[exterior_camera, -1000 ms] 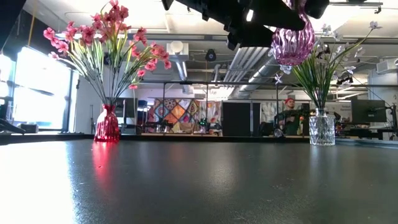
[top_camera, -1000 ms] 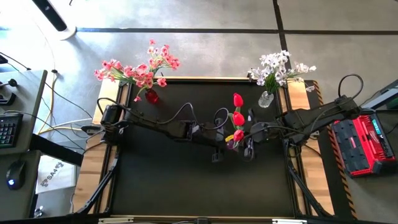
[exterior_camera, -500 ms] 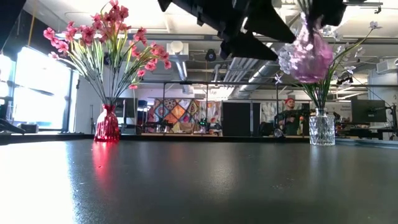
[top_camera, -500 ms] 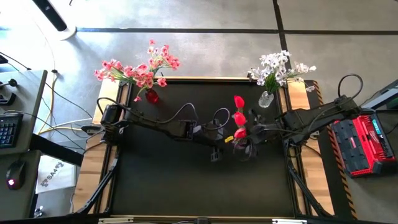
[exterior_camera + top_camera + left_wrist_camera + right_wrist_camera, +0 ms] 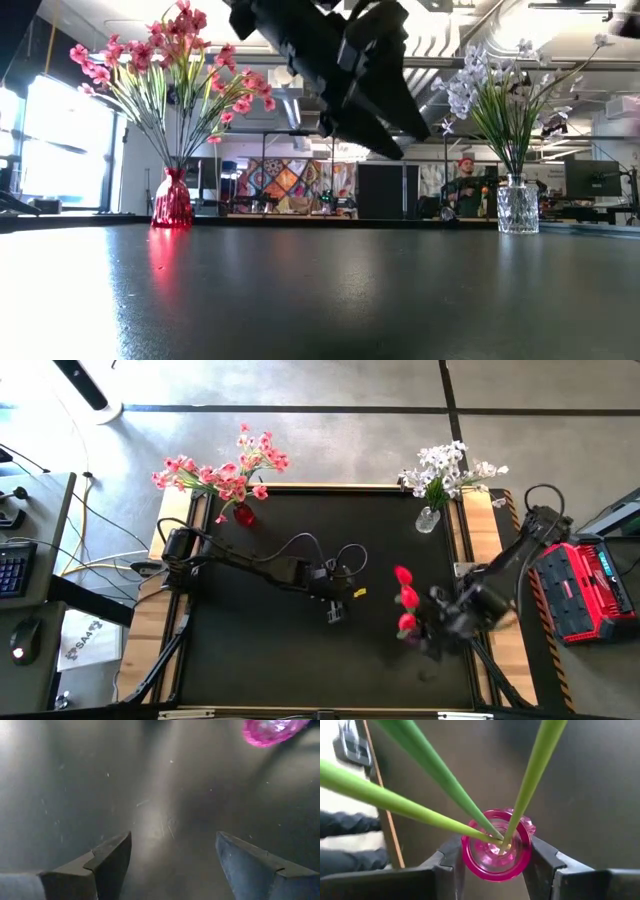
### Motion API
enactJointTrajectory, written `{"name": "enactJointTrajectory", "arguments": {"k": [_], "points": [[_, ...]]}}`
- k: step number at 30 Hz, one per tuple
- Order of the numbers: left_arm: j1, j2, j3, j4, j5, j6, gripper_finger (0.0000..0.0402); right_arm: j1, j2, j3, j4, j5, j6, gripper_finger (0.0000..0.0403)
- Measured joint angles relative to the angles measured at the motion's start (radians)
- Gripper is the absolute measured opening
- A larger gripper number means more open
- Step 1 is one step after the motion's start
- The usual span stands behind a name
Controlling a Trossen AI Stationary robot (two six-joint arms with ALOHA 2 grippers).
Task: Sort flowers into vase by color
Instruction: Adjust the purple flower vase
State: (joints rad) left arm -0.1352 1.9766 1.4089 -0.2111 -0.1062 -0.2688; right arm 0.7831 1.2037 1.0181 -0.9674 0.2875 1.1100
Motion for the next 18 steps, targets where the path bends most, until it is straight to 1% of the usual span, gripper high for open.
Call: {"name": "enactJointTrajectory", "arguments": {"k": [3,6,10,11,13,18], "points": [[-0.015,0.0,-0.025,0.019,0.001,-0.016,0.0278,0.125,0.0,-0.07,0.067,0.017,0.144,0.0124],[-0.028,0.001,-0.029,0.034,0.002,-0.018,0.0278,0.242,0.0,-0.116,0.115,0.092,0.261,0.0124],[-0.032,0.001,-0.03,0.036,0.004,-0.017,0.0278,0.378,0.0,-0.183,0.128,0.214,0.392,0.0124],[-0.031,0.001,-0.03,0.04,0.003,-0.013,0.0278,0.403,0.0,-0.2,0.131,0.233,0.426,0.0124],[-0.027,0.001,-0.03,0.053,0.003,-0.01,0.0278,0.44,0.0,-0.237,0.137,0.238,0.476,0.0124],[-0.015,0.001,-0.03,0.066,0.004,-0.017,0.0278,0.48,-0.002,-0.307,0.253,0.239,0.513,0.0124]]}}
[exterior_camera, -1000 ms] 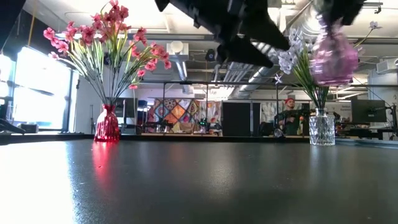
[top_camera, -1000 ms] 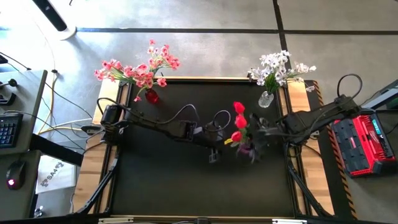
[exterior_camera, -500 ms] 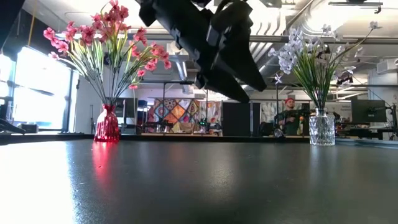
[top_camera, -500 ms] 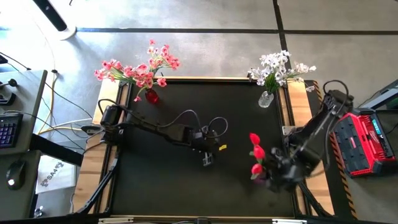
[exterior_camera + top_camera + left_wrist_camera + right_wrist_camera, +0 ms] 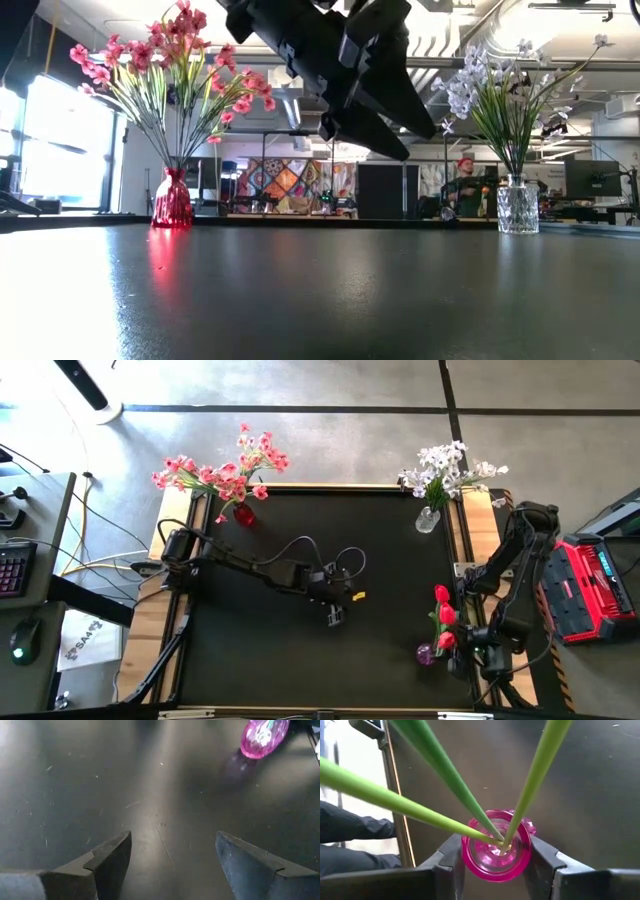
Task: Sort flowers into vase by color
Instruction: Adjust the purple flower vase
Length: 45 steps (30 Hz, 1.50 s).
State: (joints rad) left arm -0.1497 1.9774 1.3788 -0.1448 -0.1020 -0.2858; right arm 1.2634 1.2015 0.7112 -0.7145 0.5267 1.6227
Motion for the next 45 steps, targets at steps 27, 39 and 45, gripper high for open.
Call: {"name": "enactJointTrajectory", "arguments": {"k": [27,39,45], "points": [[0.013,0.0,0.0,0.069,-0.036,0.009,0.0278,-0.06,0.003,0.001,-0.052,-0.079,-0.041,0.0199],[0.014,0.0,0.0,0.068,-0.036,0.009,0.0278,-0.451,0.006,-0.007,0.015,-0.152,-0.24,0.0257],[0.01,0.0,0.0,0.053,-0.031,-0.004,0.0278,-0.648,0.052,-0.065,0.205,-0.33,-0.424,0.0259]]}}
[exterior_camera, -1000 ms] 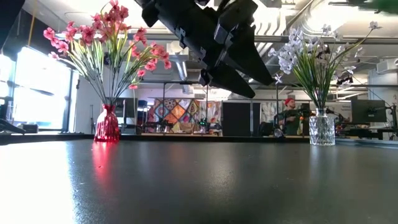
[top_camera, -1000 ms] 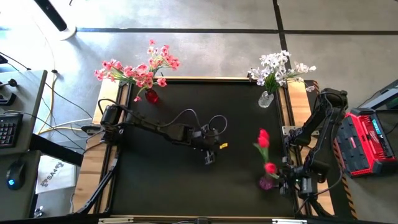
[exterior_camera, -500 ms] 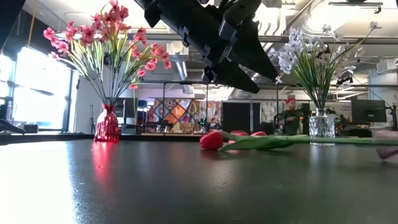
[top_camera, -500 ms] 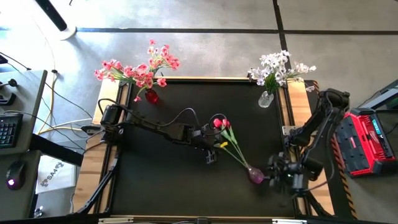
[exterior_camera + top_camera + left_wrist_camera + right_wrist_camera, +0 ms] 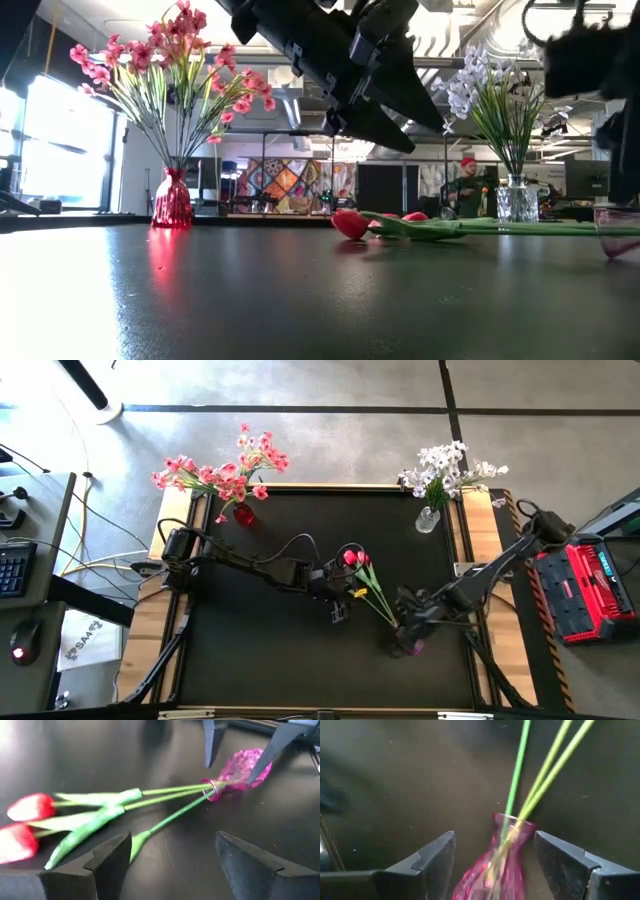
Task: Sort flowers into vase by color
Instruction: Adjust the purple flower vase
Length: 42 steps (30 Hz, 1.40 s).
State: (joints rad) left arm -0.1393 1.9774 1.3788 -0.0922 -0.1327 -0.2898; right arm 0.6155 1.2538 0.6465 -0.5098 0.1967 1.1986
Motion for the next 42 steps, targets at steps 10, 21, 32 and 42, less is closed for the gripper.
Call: {"name": "enactJointTrajectory", "arguments": {"k": [10,21,32,42], "points": [[-0.005,0.0,0.001,-0.104,0.022,-0.169,0.0278,-0.096,0.113,-0.039,0.088,-0.097,-0.08,0.0224],[-0.011,0.0,0.001,-0.168,0.05,-0.365,0.0278,-0.135,0.19,-0.037,0.134,-0.116,-0.098,0.013],[-0.011,0.0,0.001,-0.167,0.158,-0.596,0.0278,-0.107,0.163,-0.04,0.237,0.11,-0.089,0.0118],[-0.011,0.007,0.001,-0.063,0.207,-0.679,0.0278,-0.049,0.16,-0.04,0.324,0.366,-0.125,0.0118]]}}
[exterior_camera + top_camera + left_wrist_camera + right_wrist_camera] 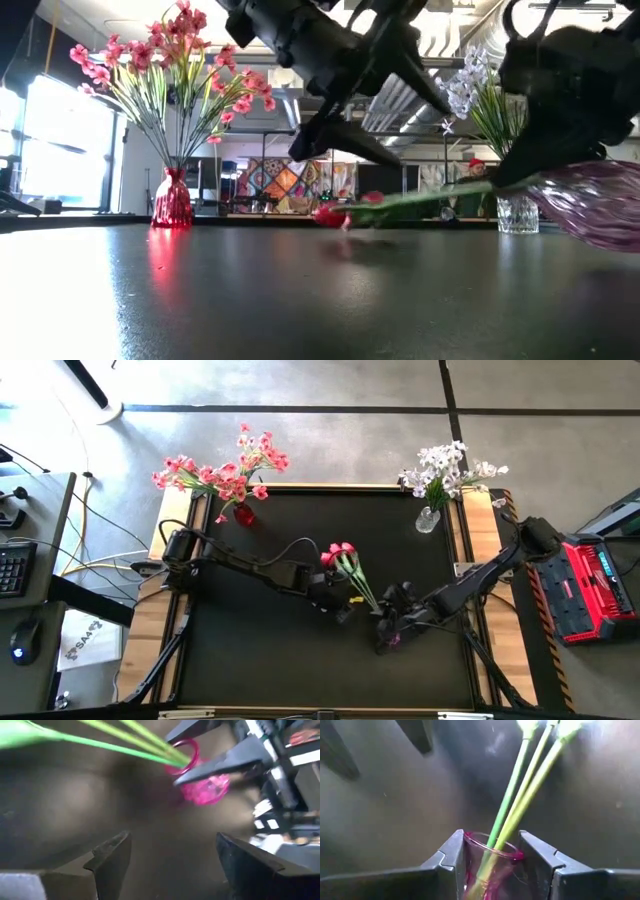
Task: Sort flowers into vase by color
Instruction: Adjust the purple flower vase
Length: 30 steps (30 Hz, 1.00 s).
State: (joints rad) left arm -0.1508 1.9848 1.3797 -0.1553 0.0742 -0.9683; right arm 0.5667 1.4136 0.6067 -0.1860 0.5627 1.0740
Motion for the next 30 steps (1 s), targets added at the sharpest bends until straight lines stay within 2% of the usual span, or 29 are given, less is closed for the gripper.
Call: {"name": "enactJointTrajectory", "arguments": {"k": [4,10,14,19,25,30], "points": [[0.006,0.017,0.001,0.079,0.012,-0.042,0.0278,0.024,-0.001,0.0,0.052,0.103,-0.051,0.0118],[0.006,0.019,0.0,0.082,-0.009,-0.041,0.0278,0.056,-0.022,0.0,0.119,0.269,-0.145,0.0118],[0.011,0.019,0.0,0.111,-0.046,0.004,0.0278,0.064,-0.047,0.0,0.124,0.324,-0.225,0.0118],[0.02,0.02,0.0,0.223,-0.042,0.164,0.0278,0.07,-0.079,0.001,0.146,0.362,-0.306,0.0118],[0.01,0.02,0.0,0.38,-0.036,0.331,0.0278,0.091,-0.179,0.001,0.189,0.549,-0.378,0.0118],[0.0,0.02,0.0,0.488,-0.094,0.414,0.0278,0.106,-0.31,0.001,0.201,0.665,-0.458,0.0118]]}}
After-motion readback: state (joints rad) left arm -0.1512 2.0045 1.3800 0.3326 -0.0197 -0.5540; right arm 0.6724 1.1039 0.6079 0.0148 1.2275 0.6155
